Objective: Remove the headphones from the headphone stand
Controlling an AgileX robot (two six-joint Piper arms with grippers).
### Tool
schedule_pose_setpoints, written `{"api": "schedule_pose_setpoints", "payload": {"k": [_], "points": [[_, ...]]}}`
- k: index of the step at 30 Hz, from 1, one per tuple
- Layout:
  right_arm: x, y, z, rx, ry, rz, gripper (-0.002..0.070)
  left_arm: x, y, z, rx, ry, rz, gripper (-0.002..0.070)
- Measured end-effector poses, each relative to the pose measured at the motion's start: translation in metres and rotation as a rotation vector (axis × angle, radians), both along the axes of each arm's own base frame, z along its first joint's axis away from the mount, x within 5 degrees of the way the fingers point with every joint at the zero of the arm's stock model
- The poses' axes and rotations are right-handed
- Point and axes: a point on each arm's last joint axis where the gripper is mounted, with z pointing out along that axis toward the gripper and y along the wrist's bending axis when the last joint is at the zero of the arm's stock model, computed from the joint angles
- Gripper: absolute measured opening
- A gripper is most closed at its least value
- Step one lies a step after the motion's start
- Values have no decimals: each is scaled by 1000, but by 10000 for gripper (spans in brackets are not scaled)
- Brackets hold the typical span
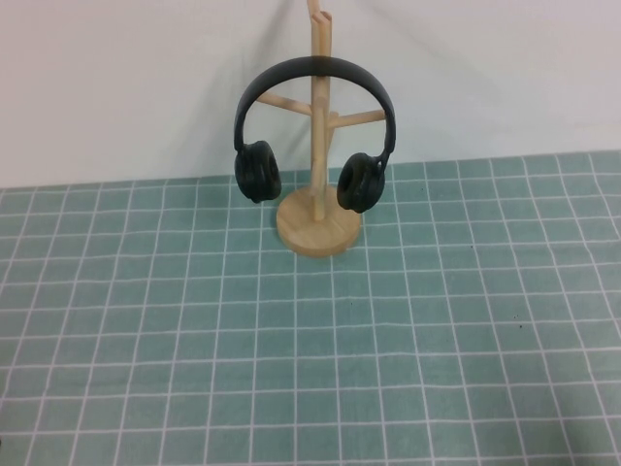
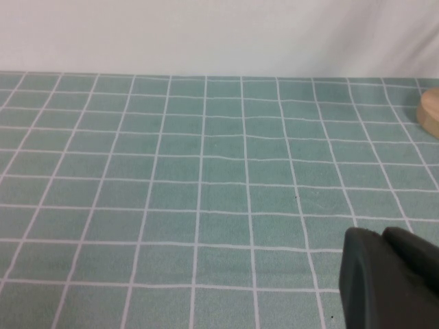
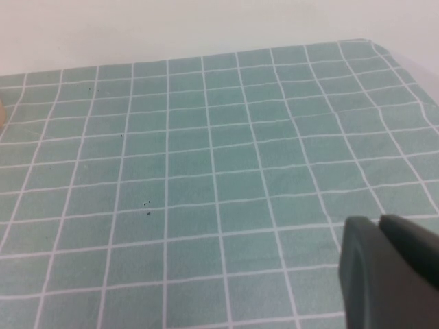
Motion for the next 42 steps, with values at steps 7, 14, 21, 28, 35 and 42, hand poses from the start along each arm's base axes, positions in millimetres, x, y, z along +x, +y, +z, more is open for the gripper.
{"api": "schedule_pose_setpoints", "payload": {"k": [7,14,21,28,35,42], "points": [[0,0,0,0,0,0,-8,0,0,0,0,0,0,-4],[0,0,0,0,0,0,-8,0,0,0,0,0,0,-4],[0,0,0,0,0,0,-8,0,2,0,96,-9,-7,-4],[0,0,0,0,0,0,-8,1,-1,5,-84,-56,10,-4],[0,0,0,0,0,0,-8,3,-4,18,-510,-164,45,-4],[0,0,0,0,0,0,-8,2,-4,26,-546,-196,42,-4]]}}
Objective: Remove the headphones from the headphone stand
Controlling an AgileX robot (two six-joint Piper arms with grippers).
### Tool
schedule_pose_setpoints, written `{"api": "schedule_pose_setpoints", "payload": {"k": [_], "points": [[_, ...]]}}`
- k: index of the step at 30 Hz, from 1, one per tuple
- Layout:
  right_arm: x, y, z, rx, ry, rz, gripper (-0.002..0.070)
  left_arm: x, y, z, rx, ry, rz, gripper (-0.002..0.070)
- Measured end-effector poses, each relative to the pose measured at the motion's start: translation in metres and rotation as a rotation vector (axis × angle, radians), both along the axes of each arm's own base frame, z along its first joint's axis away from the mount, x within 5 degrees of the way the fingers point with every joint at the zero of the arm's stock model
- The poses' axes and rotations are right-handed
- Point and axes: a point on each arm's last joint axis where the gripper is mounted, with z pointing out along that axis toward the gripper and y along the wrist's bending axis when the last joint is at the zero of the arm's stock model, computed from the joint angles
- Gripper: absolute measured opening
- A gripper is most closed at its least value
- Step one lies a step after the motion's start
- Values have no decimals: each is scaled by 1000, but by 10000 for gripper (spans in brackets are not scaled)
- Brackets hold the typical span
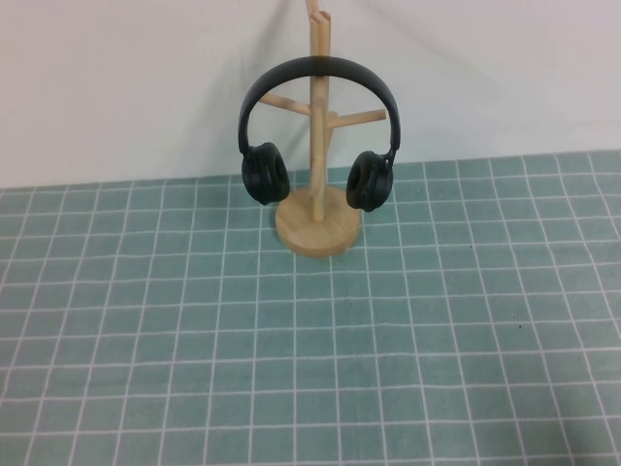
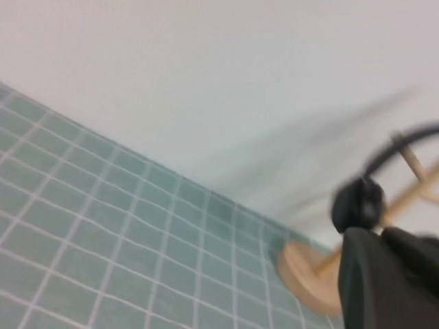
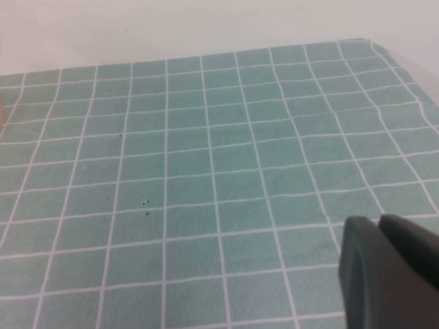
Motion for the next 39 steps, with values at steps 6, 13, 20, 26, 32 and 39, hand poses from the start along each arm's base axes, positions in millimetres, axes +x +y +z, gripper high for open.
{"api": "schedule_pose_setpoints", "payload": {"k": [6,13,20,26,32,39], "points": [[0,0,0,0,0,0,-8,0,-9,52,285,113,-133,-4],[0,0,0,0,0,0,-8,50,-10,101,777,354,-317,-4],[0,0,0,0,0,0,-8,126,-26,126,995,290,-419,-4],[0,0,0,0,0,0,-8,167,-73,139,1128,62,-504,-4],[0,0,0,0,0,0,-8,189,-119,135,1287,-208,-477,111],[0,0,0,0,0,0,-8,217,-145,109,1336,-299,-412,476]]}}
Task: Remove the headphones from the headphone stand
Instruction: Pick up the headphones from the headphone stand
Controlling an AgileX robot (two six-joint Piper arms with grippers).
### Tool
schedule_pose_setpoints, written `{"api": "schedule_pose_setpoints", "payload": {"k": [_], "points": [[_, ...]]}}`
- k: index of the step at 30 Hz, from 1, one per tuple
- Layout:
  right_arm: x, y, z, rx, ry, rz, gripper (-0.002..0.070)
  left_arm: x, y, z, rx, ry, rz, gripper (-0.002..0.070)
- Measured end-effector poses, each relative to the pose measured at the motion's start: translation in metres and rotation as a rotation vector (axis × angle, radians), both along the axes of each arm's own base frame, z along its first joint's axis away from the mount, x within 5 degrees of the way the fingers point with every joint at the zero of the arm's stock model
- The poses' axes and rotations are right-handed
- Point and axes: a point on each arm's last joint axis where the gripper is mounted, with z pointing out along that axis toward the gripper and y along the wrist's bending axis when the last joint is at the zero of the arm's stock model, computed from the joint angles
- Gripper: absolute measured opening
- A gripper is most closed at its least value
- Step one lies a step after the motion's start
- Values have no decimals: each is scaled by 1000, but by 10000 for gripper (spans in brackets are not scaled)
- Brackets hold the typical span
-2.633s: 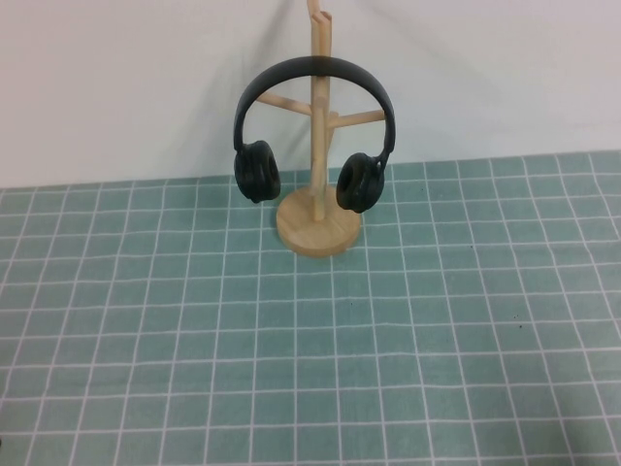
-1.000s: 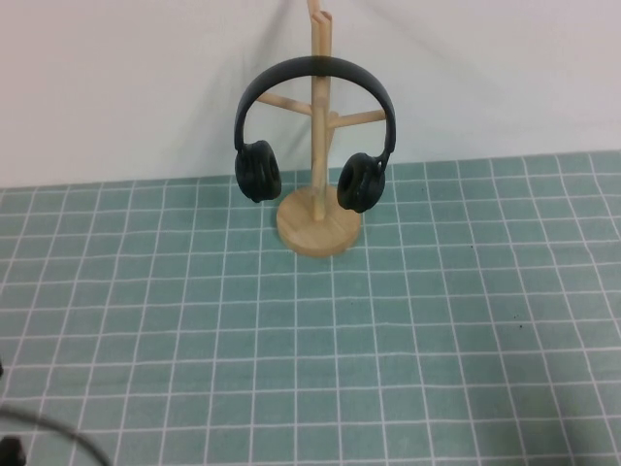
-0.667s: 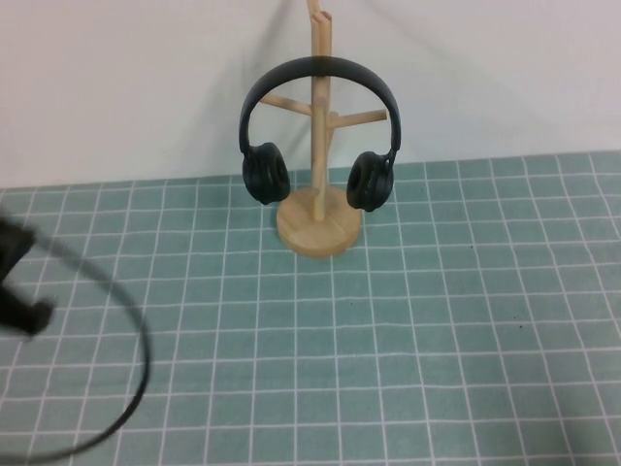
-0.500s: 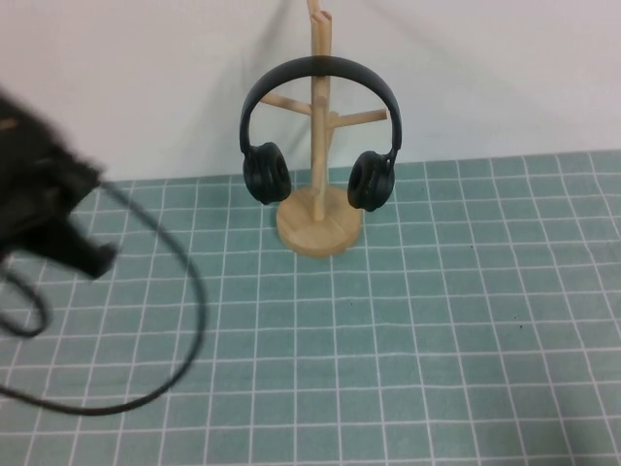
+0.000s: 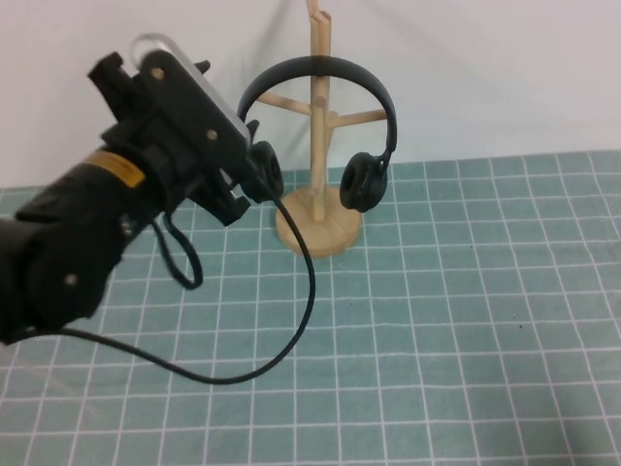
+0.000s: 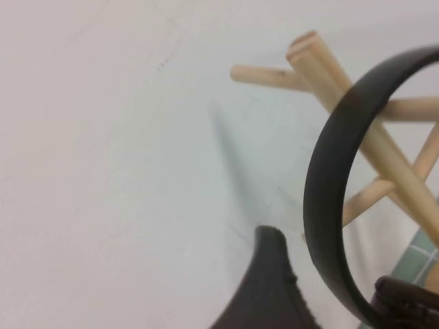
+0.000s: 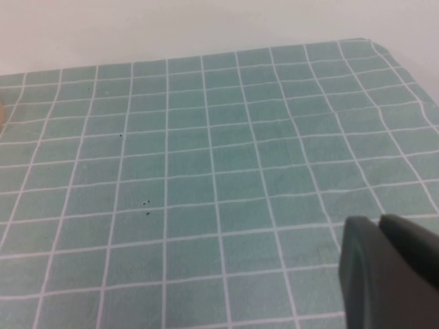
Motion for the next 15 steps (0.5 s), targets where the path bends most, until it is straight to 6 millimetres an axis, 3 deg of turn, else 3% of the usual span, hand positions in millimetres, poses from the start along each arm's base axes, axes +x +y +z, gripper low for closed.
{"api": "schedule_pose_setpoints", "payload": {"k": [7,15], "points": [[0,0,0,0,0,0,-8,17,-14,-25,100,-72,-47,477],[0,0,0,0,0,0,-8,46,-31,-36,56,-125,-48,472]]}}
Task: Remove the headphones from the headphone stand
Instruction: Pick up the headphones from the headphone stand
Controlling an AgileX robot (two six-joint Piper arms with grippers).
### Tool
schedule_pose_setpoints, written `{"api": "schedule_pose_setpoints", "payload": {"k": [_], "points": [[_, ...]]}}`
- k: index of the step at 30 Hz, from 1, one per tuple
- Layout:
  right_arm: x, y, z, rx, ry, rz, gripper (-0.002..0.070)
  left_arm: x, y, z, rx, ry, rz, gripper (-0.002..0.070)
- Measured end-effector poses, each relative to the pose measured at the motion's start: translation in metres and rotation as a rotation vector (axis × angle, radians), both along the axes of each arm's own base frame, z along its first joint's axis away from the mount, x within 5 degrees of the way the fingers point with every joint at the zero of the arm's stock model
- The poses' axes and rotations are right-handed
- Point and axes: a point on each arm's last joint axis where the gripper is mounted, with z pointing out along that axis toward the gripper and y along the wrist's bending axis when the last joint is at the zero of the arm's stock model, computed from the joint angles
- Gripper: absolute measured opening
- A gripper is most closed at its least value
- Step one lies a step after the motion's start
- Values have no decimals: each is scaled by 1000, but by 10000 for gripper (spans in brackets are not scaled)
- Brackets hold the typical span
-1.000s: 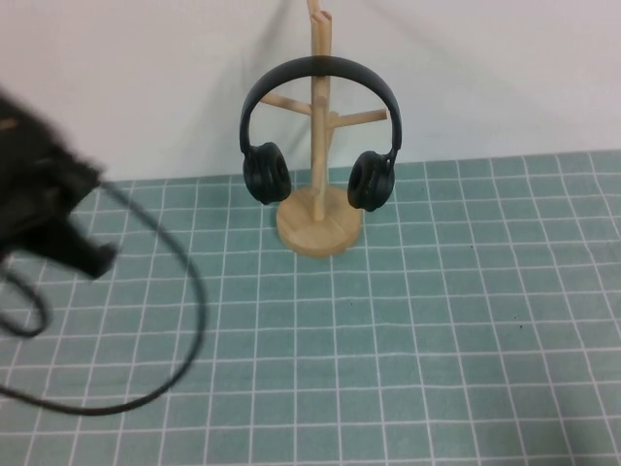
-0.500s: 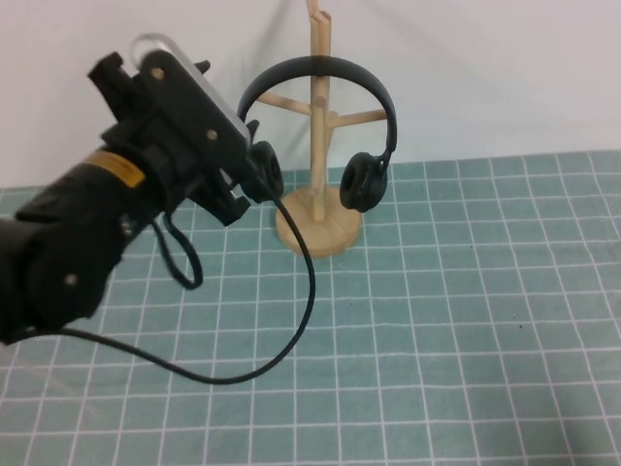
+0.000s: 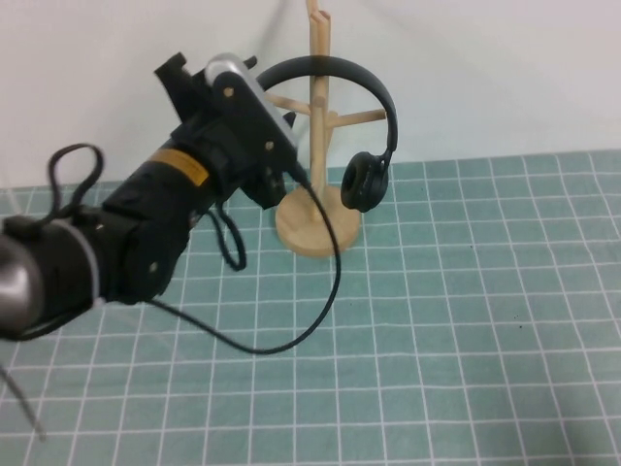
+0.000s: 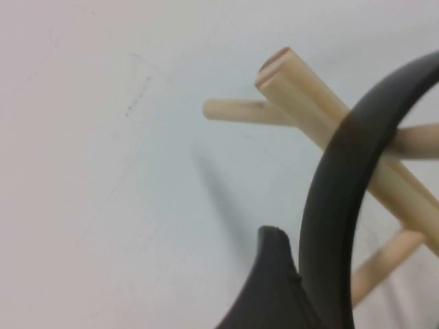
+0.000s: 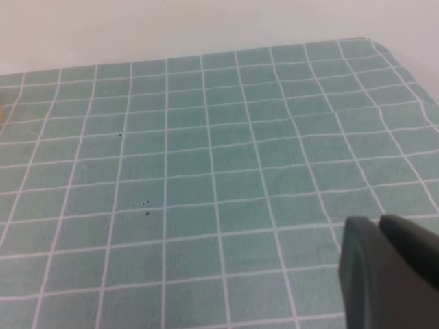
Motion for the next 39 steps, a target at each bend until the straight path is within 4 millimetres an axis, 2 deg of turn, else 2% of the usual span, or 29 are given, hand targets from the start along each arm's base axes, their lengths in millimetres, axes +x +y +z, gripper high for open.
{"api": "schedule_pose_setpoints", "payload": {"k": [8,19,23,30,34,39], "points": [[0,0,0,0,0,0,-8,33,-10,-3,-13,-13,20,467],[0,0,0,0,0,0,-8,69,-18,-12,-16,-22,43,413],[0,0,0,0,0,0,-8,73,-20,-15,-13,-20,43,340],[0,0,0,0,0,0,-8,72,-21,-15,17,-37,22,70],[0,0,0,0,0,0,-8,72,-21,-15,14,-28,20,51],[0,0,0,0,0,0,-8,65,-18,1,-8,-8,18,52]]}}
